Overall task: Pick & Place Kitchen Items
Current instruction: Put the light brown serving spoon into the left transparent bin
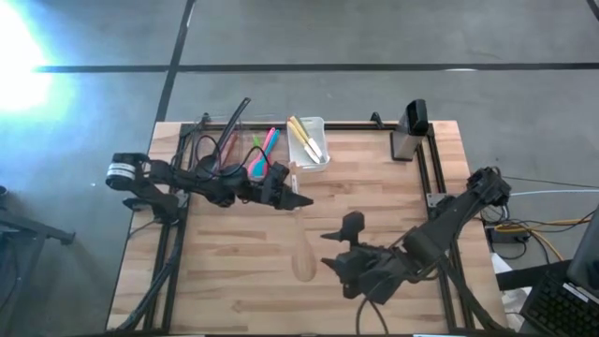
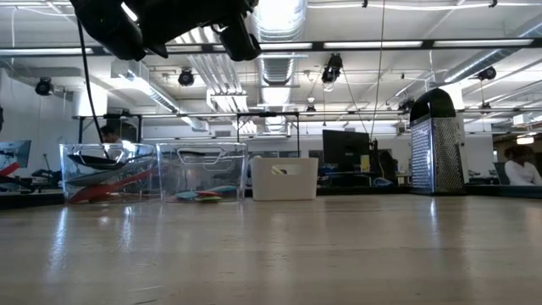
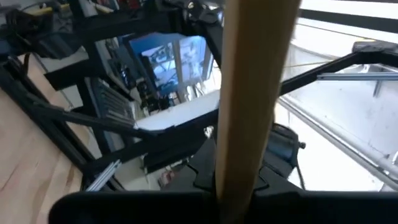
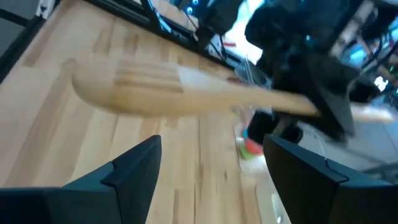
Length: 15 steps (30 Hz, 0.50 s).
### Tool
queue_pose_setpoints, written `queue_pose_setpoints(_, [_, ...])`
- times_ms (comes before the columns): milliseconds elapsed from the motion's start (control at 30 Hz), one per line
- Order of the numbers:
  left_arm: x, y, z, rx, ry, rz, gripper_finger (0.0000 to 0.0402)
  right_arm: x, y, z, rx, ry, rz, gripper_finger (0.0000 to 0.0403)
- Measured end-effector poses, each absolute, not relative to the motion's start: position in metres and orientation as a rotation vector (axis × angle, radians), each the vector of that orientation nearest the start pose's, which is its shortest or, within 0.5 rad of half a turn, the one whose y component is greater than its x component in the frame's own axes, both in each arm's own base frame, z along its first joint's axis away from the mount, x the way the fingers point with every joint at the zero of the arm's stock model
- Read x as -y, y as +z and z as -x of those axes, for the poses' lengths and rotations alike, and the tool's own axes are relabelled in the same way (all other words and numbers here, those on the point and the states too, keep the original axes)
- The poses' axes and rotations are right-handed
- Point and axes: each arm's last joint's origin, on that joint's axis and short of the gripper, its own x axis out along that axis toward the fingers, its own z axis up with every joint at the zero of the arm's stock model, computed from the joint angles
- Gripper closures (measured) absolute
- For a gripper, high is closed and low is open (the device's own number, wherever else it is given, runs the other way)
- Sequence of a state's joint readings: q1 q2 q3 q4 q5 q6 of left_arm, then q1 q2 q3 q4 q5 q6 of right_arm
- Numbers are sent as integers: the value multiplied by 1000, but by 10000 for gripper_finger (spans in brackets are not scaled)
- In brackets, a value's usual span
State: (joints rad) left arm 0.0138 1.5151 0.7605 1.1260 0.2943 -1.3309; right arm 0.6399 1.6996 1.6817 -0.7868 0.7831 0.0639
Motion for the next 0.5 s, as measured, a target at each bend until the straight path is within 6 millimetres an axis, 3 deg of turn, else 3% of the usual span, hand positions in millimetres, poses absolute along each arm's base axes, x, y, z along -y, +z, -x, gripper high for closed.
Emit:
queue_pose_setpoints(267, [-3,295,-301,139,-492,1195,384,-187,351,-288,-721,-240,386,117])
queue_pose_setpoints(500, [-17,325,-265,106,-371,1061,384,-173,343,-283,-792,-365,333,129])
